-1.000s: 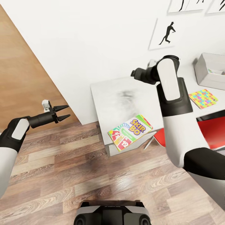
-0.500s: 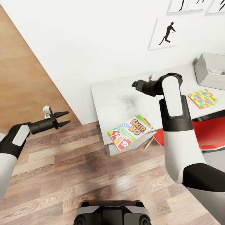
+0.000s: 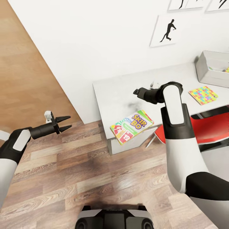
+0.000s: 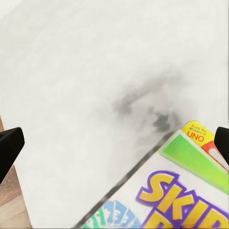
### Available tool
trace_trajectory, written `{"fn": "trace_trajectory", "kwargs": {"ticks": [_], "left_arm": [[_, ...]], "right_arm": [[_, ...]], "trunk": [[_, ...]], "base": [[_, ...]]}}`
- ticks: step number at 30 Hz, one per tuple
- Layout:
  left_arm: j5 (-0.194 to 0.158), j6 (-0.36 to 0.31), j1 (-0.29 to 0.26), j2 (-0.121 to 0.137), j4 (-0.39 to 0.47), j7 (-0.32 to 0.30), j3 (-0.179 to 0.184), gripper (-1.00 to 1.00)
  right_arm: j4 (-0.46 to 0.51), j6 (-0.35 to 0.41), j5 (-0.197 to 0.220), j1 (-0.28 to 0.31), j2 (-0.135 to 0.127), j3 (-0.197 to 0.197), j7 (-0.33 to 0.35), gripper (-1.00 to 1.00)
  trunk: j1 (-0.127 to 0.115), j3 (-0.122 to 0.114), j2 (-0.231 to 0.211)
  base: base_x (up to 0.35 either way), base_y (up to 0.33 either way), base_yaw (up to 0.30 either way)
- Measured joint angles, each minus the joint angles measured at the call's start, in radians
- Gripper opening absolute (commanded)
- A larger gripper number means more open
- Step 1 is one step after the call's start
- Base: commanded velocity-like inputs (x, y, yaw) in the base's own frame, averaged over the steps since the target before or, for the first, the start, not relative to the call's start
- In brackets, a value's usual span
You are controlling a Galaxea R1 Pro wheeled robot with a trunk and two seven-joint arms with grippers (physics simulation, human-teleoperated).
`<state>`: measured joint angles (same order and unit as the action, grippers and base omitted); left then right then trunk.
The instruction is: Put all the toys in the child's room - the three board games (two on the bed and one on the table), the two jigsaw puzzles on the table, and the tennis ball on the table - inside the toy box on the table in the child's room.
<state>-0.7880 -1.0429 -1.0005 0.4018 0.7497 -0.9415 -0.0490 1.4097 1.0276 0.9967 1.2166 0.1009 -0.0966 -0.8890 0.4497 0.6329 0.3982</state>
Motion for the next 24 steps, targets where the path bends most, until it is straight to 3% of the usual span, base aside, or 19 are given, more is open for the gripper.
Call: {"fn": "trace_trajectory", "kwargs": {"ticks": [11, 24], "left_arm": [[0.002, 0.001, 0.024, 0.001, 0.008, 0.000, -0.001, 1.00], [0.002, 0.006, 0.042, 0.016, 0.008, 0.001, 0.000, 1.00]], "right_arm": [[0.001, 0.000, 0.004, -0.022, 0.007, 0.002, 0.006, 1.00], [0.016, 0.001, 0.005, -0.080, 0.007, 0.002, 0.008, 1.00]], "trunk": [[0.000, 0.000, 0.000], [0.000, -0.004, 0.000]], "base": [[-0.054, 0.000, 0.000], [-0.190, 0.000, -0.063]]}}
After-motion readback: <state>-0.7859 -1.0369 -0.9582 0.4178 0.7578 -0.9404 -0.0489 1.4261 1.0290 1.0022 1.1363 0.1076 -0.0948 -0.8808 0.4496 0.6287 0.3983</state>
